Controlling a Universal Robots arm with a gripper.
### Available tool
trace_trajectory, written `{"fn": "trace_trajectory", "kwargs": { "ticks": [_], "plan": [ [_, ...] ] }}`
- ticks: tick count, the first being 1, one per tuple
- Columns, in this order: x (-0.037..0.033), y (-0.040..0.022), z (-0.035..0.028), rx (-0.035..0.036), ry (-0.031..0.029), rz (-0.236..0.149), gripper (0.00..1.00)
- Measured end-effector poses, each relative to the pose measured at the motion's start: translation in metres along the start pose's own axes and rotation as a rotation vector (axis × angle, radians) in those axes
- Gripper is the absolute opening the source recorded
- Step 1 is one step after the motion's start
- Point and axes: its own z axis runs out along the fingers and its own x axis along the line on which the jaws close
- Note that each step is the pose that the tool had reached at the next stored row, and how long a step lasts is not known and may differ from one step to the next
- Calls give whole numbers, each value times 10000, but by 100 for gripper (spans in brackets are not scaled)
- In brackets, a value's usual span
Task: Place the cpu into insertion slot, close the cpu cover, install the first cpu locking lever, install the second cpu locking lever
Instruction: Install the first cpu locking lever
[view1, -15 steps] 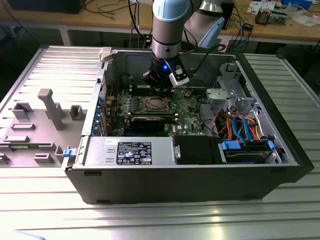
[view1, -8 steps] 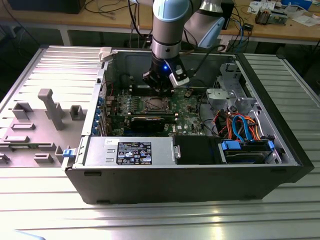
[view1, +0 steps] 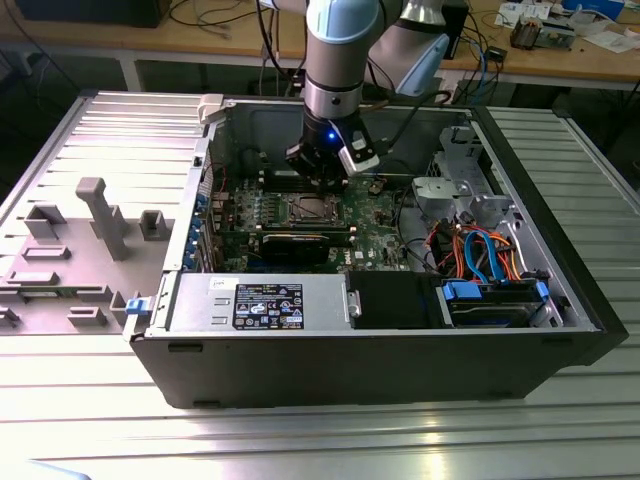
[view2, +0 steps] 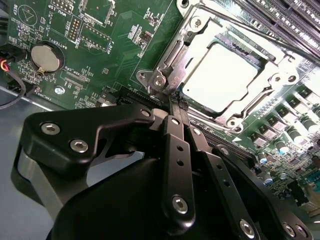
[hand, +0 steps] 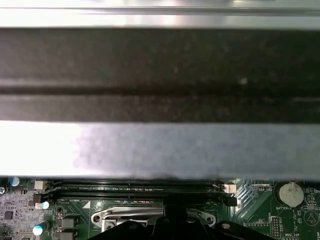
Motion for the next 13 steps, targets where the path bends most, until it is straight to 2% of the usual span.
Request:
{"fn": "trace_trajectory", "kwargs": {
  "ticks": [9,10,13],
  "plan": [
    [-11,-2,29,-1,-4,0,11],
    [-11,-1,29,-21,-3,-1,11],
    [-12,2,30,-248,-6,0,11]
  ]
}}
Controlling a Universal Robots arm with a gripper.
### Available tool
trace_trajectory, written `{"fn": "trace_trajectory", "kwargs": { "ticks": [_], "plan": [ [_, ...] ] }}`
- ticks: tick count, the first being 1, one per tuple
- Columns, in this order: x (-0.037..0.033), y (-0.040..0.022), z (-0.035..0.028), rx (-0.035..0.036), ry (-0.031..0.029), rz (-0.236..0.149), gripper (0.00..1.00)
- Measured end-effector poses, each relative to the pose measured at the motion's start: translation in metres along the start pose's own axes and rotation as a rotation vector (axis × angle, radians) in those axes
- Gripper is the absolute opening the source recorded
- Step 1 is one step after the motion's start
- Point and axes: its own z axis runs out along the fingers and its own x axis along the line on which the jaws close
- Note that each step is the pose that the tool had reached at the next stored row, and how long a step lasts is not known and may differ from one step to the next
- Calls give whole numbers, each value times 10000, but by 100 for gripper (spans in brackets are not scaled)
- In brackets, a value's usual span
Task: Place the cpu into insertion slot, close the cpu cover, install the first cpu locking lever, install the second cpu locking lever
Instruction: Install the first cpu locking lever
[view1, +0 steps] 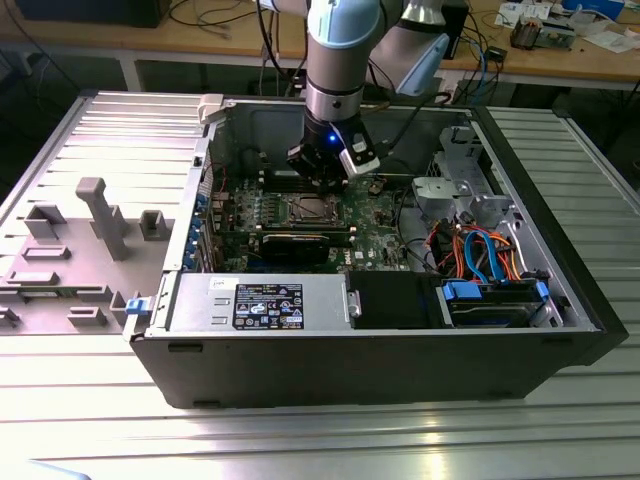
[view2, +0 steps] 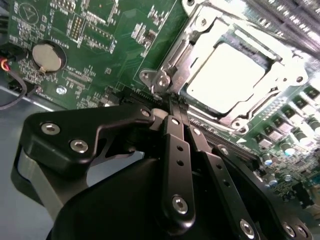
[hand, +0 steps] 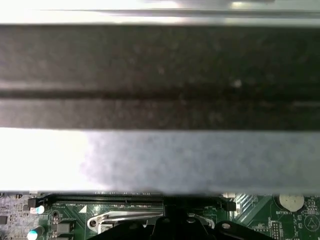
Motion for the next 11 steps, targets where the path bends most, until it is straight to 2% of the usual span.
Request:
{"fn": "trace_trajectory", "kwargs": {
  "ticks": [1,4,6,11],
  "plan": [
    [0,4,-13,-44,-4,1,11],
    [-1,17,-125,-33,0,1,11],
    [-1,18,-135,-24,0,-1,11],
    [0,-31,-141,94,4,0,11]
  ]
}}
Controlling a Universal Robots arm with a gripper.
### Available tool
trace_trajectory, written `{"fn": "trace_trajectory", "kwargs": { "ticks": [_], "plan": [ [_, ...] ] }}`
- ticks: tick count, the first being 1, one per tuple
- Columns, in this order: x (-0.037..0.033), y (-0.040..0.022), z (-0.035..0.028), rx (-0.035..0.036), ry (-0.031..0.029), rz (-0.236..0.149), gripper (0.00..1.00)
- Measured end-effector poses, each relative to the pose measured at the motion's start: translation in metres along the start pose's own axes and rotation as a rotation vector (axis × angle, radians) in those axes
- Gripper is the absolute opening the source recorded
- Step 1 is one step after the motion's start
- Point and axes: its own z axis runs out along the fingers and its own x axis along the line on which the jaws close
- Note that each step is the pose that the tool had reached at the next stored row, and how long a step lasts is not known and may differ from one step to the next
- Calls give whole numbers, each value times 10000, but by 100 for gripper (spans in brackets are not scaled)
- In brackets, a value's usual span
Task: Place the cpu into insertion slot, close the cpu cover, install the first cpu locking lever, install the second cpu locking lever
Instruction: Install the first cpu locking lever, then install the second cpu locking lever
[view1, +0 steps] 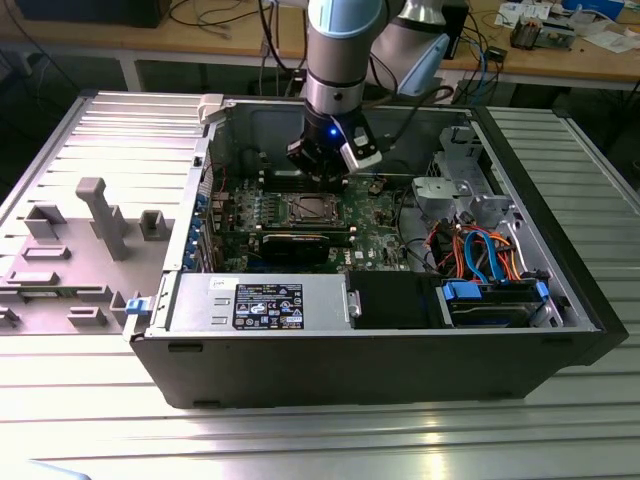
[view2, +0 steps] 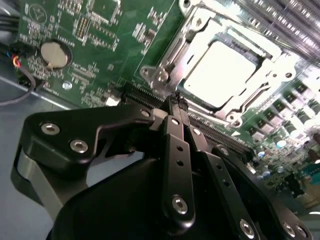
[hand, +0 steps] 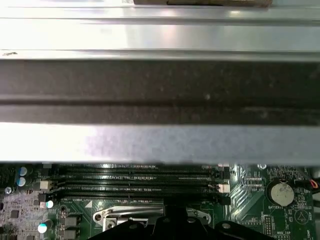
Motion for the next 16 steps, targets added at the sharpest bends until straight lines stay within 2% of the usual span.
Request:
{"fn": "trace_trajectory", "kwargs": {
  "ticks": [10,16],
  "plan": [
    [0,-17,-1,17,0,0,11],
    [1,-50,-5,16,0,0,11]
  ]
}}
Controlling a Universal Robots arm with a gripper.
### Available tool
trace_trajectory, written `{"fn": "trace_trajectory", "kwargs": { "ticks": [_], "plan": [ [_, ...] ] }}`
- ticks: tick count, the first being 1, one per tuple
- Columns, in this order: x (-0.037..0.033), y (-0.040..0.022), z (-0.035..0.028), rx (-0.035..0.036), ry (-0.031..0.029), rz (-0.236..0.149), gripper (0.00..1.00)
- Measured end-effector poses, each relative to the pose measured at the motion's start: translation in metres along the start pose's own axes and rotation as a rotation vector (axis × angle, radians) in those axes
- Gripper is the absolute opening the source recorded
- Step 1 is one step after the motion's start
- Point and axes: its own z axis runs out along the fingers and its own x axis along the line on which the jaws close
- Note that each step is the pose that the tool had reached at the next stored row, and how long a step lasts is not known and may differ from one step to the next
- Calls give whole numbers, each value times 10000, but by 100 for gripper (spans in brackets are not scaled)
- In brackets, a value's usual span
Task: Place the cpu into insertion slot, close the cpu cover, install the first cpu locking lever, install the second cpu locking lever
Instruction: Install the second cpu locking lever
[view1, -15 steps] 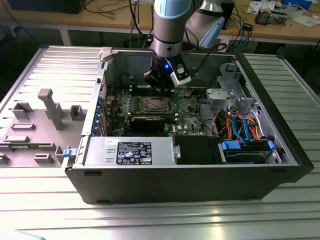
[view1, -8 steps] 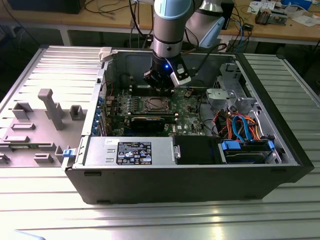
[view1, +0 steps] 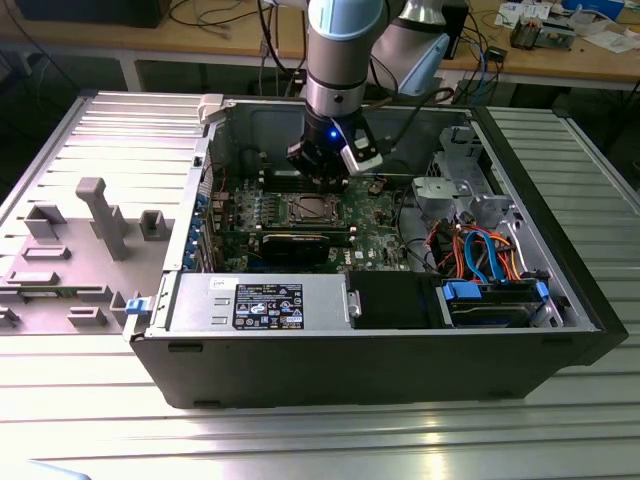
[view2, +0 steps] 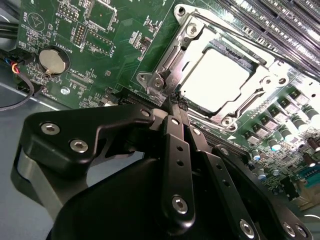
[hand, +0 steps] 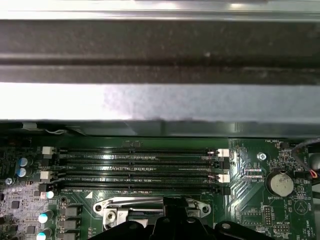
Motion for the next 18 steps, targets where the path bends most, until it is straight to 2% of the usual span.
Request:
{"fn": "trace_trajectory", "kwargs": {
  "ticks": [3,6,7,10,18],
  "plan": [
    [1,-41,-5,2,0,0,11],
    [0,-44,-7,16,0,1,11],
    [0,-44,-14,44,1,-3,11],
    [0,-38,-61,57,1,0,11],
    [-1,-17,-239,98,0,7,11]
  ]
}}
